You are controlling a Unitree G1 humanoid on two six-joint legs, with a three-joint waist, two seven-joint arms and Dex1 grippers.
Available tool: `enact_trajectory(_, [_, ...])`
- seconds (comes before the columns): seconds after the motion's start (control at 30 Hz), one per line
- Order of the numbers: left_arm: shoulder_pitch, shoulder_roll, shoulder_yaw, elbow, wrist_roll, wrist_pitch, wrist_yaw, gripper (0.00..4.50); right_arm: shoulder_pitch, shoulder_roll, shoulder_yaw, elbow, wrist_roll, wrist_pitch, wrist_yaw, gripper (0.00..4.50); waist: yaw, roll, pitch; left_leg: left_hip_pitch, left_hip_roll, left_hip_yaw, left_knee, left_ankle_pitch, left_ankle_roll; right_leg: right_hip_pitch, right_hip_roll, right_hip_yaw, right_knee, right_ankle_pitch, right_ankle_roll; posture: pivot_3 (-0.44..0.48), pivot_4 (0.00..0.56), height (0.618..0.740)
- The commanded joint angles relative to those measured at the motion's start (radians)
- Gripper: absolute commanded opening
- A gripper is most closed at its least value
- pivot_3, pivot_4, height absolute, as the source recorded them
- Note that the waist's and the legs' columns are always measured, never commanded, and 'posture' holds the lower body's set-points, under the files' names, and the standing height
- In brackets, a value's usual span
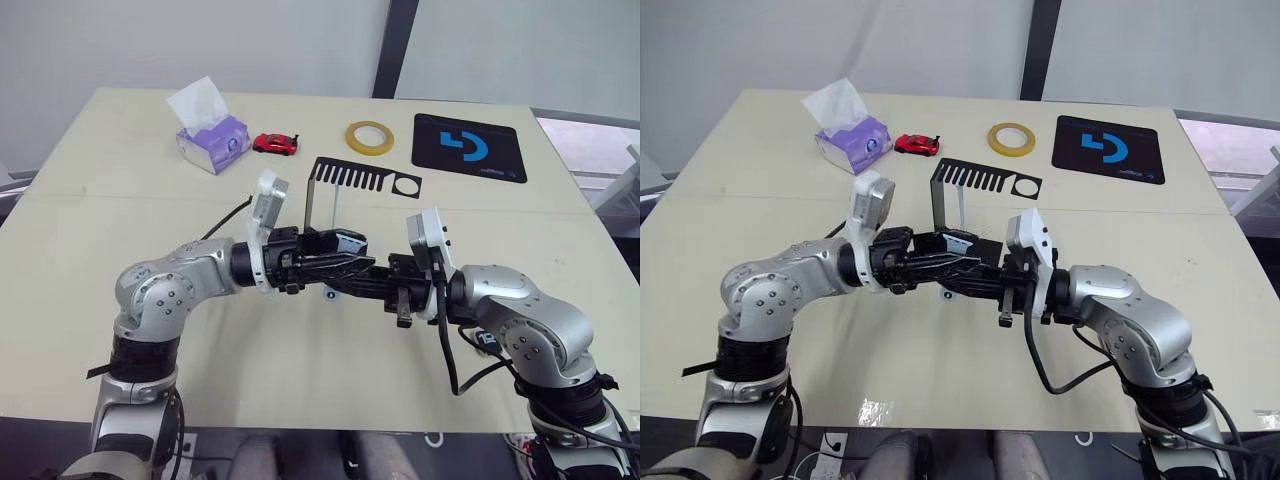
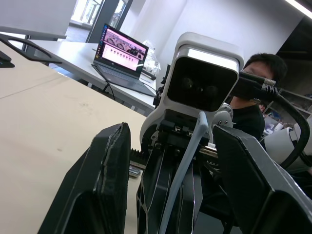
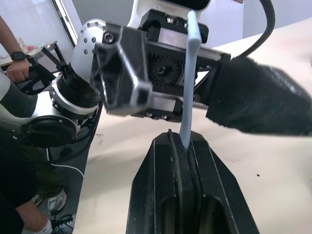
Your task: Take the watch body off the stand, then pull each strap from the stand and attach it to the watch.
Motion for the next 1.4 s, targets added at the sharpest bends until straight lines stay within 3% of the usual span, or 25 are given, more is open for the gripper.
enact_trajectory(0.03, [-0.001, 0.007, 0.001, -0.025, 0.003, -0.024, -0.015, 2.86, -0.009, -0.01, -0.018, -0.016, 0.013, -0.011, -0.003, 0.0, 0.0, 0.0, 0.0, 0.0, 0.0, 0.0, 0.0, 0.0, 0.0, 0.0, 0.0, 0.0, 0.0, 0.0, 0.0, 0.0, 0.15, 0.738])
enact_trajectory(0.6, [0.02, -0.007, 0.002, -0.019, 0.005, -0.047, -0.015, 2.86, -0.003, -0.012, -0.017, -0.02, 0.015, -0.01, -0.008, 0.0, 0.0, 0.0, 0.0, 0.0, 0.0, 0.0, 0.0, 0.0, 0.0, 0.0, 0.0, 0.0, 0.0, 0.0, 0.0, 0.0, 0.15, 0.738])
enact_trajectory(0.63, [0.021, -0.008, 0.003, -0.019, 0.005, -0.048, -0.014, 2.45, -0.003, -0.012, -0.016, -0.02, 0.015, -0.01, -0.008, 0.0, 0.0, 0.0, 0.0, 0.0, 0.0, 0.0, 0.0, 0.0, 0.0, 0.0, 0.0, 0.0, 0.0, 0.0, 0.0, 0.0, 0.15, 0.738])
enact_trajectory(0.77, [0.022, -0.003, -0.002, -0.021, 0.005, -0.047, -0.017, 1.69, -0.003, -0.012, -0.015, -0.021, 0.015, -0.01, -0.008, 0.0, 0.0, 0.0, 0.0, 0.0, 0.0, 0.0, 0.0, 0.0, 0.0, 0.0, 0.0, 0.0, 0.0, 0.0, 0.0, 0.0, 0.15, 0.738])
enact_trajectory(1.4, [0.002, -0.019, 0.005, -0.018, -0.008, -0.045, -0.008, 1.69, -0.002, -0.019, -0.014, -0.022, 0.013, -0.009, -0.01, 0.0, 0.0, 0.0, 0.0, 0.0, 0.0, 0.0, 0.0, 0.0, 0.0, 0.0, 0.0, 0.0, 0.0, 0.0, 0.0, 0.0, 0.15, 0.738])
